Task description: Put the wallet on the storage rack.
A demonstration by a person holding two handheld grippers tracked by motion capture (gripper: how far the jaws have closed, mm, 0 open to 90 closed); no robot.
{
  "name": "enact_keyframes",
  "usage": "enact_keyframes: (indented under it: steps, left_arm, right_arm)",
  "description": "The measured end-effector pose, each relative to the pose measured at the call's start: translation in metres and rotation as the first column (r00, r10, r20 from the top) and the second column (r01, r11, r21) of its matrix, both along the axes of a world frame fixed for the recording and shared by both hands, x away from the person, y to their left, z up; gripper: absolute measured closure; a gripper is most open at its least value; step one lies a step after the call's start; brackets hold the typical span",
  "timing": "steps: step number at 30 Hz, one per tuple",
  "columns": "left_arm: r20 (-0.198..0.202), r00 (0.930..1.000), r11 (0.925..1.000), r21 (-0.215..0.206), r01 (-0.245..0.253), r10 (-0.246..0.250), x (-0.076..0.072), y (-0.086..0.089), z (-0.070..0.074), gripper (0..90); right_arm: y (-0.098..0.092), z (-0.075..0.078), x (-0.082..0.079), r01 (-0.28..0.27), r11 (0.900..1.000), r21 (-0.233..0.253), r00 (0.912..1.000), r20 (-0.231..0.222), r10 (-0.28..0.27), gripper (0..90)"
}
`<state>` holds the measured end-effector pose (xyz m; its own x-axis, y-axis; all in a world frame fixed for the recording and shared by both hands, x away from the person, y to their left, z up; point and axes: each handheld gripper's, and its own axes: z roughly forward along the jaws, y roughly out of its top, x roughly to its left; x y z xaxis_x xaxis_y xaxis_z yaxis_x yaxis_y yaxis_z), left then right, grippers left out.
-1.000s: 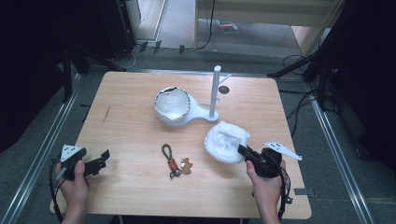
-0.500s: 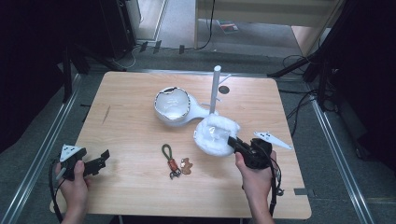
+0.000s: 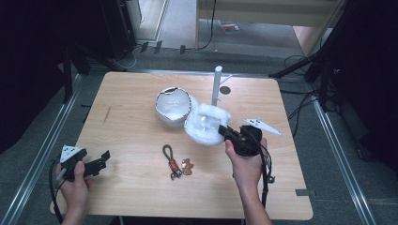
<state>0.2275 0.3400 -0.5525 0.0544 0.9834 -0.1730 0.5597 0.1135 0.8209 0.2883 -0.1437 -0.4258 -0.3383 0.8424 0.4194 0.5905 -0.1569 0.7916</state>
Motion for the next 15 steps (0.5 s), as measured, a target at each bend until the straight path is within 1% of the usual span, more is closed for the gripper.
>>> enact_keyframes:
  steps: [8,14,15]
  left_arm:
    - [0.002,1.0000,1.0000,-0.004,-0.001,0.001,0.000,0.000,0.000,7.7]
    - [0.002,1.0000,1.0000,-0.006,-0.001,0.001,0.000,0.000,0.000,7.7]
    - [0.001,1.0000,1.0000,-0.006,-0.001,0.001,0.000,0.000,0.000,7.7]
  right_arm:
    - [0.015,0.003,0.015,-0.002,1.000,-0.016,1.0000,-0.007,0.002,81.5]
    - [0.023,0.006,0.024,0.006,1.000,-0.024,1.0000,-0.006,-0.006,81.4]
    - [0.026,0.008,0.028,0.014,0.999,-0.033,0.9998,-0.016,-0.014,81.3]
